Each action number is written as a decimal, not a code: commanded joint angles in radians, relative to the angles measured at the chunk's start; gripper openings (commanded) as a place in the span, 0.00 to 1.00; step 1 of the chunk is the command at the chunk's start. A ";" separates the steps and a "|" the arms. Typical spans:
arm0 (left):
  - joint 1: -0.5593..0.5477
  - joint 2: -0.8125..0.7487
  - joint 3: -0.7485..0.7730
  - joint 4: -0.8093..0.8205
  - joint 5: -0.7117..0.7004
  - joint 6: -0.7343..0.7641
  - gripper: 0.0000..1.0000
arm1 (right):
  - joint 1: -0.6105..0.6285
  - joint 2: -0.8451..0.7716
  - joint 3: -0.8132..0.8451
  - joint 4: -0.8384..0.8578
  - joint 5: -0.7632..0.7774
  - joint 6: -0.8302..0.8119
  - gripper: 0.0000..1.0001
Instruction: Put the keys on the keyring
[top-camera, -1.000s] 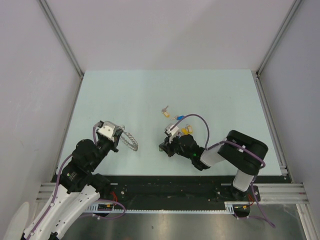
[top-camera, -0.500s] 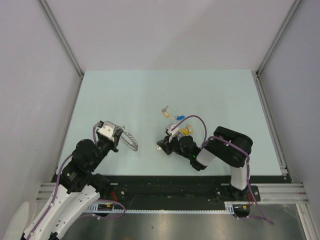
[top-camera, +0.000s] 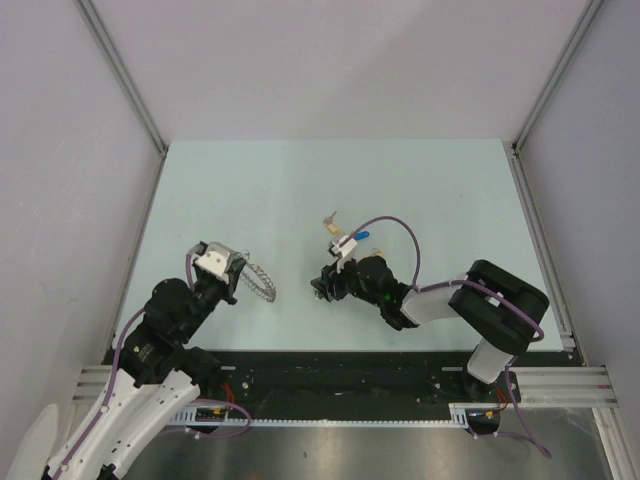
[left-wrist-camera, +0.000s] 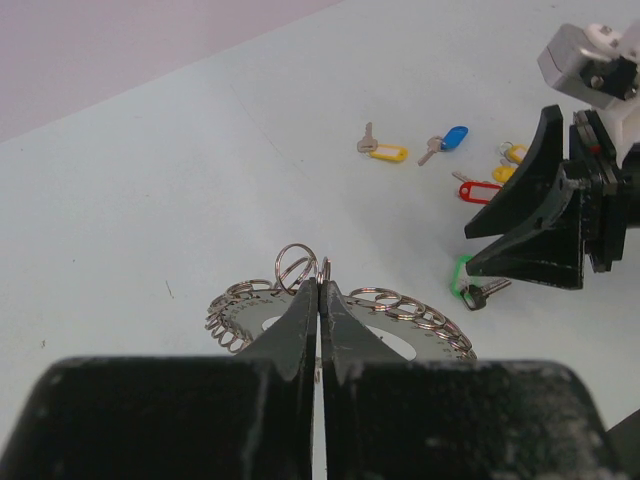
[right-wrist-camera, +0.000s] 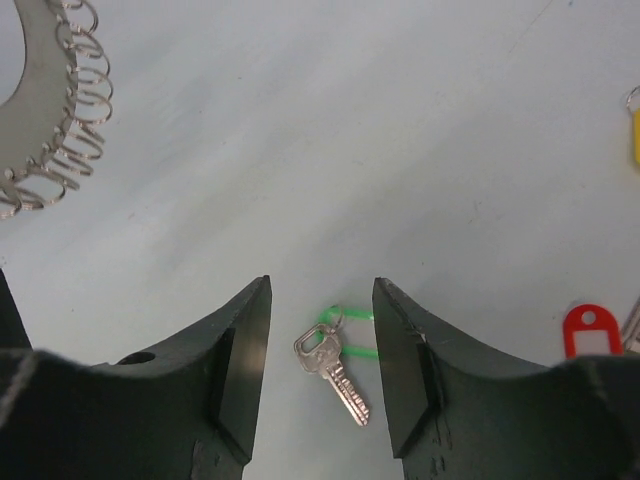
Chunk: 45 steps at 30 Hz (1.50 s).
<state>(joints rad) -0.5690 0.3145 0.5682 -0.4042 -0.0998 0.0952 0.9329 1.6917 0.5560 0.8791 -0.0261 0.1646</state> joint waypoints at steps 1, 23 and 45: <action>0.003 -0.002 -0.002 0.065 0.014 -0.005 0.01 | -0.034 -0.089 0.164 -0.375 -0.024 0.026 0.50; 0.003 0.012 0.002 0.061 0.038 -0.003 0.01 | -0.146 0.275 0.930 -1.479 -0.322 0.019 0.36; 0.003 0.008 0.002 0.056 0.048 -0.003 0.01 | -0.143 0.482 1.130 -1.623 -0.376 -0.022 0.24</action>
<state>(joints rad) -0.5690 0.3267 0.5682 -0.4053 -0.0711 0.0956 0.7879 2.1475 1.6371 -0.7048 -0.3737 0.1562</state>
